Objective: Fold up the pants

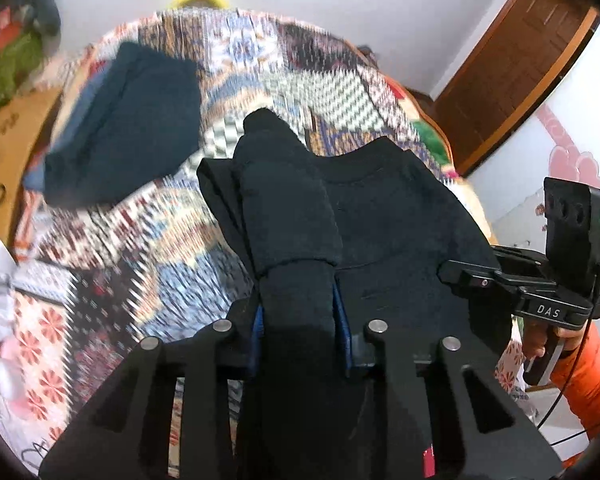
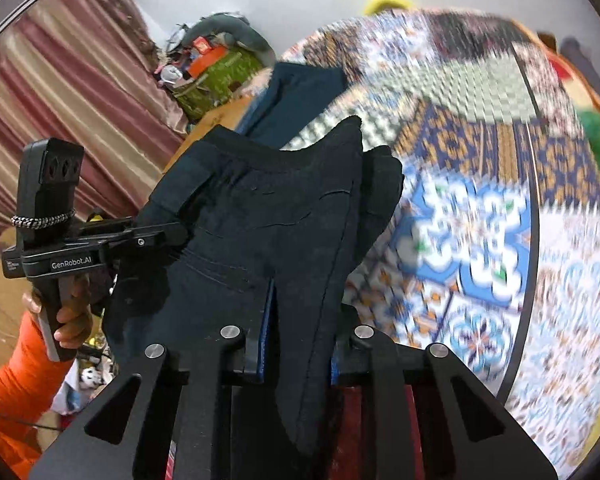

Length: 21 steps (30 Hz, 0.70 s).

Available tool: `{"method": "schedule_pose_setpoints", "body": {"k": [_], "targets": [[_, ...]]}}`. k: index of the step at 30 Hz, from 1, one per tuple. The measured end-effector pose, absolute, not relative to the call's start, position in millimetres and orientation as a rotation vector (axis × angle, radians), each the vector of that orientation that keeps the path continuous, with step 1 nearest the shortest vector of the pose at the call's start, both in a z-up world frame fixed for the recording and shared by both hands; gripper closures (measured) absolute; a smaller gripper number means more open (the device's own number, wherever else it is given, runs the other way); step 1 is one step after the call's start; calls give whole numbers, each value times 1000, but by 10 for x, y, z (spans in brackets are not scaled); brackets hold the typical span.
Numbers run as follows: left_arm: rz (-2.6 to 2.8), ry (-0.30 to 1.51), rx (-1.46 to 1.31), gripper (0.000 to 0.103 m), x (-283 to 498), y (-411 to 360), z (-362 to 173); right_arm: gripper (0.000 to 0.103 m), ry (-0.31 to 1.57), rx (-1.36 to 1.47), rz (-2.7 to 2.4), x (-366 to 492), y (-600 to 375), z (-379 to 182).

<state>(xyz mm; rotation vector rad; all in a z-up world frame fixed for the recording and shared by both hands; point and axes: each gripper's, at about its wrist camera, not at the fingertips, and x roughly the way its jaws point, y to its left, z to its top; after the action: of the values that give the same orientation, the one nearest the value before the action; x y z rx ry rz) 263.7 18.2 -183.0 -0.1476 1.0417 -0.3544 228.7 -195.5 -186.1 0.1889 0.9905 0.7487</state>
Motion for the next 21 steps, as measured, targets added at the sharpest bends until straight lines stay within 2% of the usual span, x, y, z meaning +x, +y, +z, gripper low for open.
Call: {"method": "schedule_pose_setpoints", "body": {"k": [13, 21], "targets": [[-232, 789, -121, 75, 3143, 893, -1021, 85, 740, 118, 776, 2970, -1218, -1170], [-165, 727, -111, 76, 3728, 1353, -991, 85, 689, 101, 768, 3536, -678, -1170]]}}
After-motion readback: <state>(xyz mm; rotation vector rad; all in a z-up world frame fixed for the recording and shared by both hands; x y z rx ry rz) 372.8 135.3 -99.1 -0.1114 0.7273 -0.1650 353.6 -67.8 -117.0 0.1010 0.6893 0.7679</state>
